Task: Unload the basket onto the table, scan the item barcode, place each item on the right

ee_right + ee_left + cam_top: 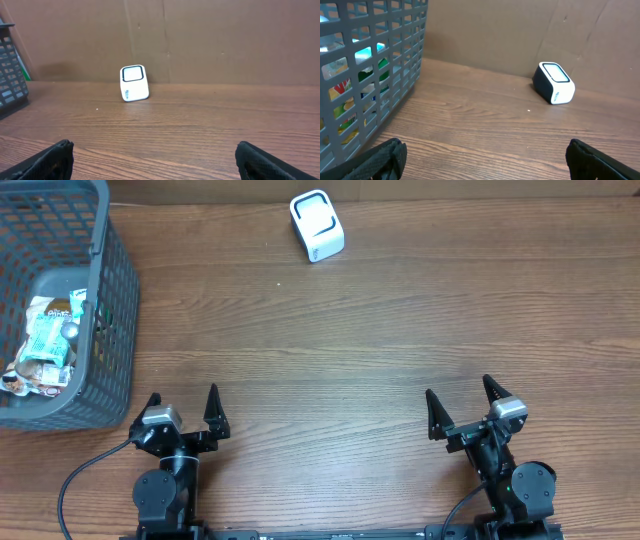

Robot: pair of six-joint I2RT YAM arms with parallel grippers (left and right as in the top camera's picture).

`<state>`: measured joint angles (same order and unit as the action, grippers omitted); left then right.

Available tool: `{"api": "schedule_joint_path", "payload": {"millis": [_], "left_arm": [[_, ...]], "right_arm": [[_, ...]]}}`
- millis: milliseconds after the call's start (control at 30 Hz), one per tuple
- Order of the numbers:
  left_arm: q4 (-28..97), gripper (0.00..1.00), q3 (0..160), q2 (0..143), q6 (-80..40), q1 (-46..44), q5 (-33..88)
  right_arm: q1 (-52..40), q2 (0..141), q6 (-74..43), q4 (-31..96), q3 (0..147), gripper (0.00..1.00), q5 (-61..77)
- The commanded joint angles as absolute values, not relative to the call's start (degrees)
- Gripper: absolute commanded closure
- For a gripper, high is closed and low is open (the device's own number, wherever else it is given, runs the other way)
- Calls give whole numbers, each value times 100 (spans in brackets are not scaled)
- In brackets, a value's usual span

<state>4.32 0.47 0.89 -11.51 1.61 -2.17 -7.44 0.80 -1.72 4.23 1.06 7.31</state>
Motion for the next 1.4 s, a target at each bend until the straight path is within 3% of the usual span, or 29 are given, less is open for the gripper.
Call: {"api": "schedule_joint_path", "payload": {"millis": [0, 1067, 1167, 1300, 1367], "left_arm": [[423, 0, 27, 25, -1028, 148, -148], [106, 0, 27, 25, -1094, 148, -141], [178, 23, 27, 25, -1094, 148, -143], [346, 64, 27, 25, -1100, 148, -143], [427, 91, 27, 25, -1258, 148, -148]], "right_arm": [[-731, 16, -163, 405, 45, 0, 760], [-731, 16, -163, 403, 45, 0, 760], [-731, 16, -163, 405, 45, 0, 760], [-731, 16, -163, 403, 45, 0, 760], [-731, 16, -163, 403, 45, 0, 760]]}}
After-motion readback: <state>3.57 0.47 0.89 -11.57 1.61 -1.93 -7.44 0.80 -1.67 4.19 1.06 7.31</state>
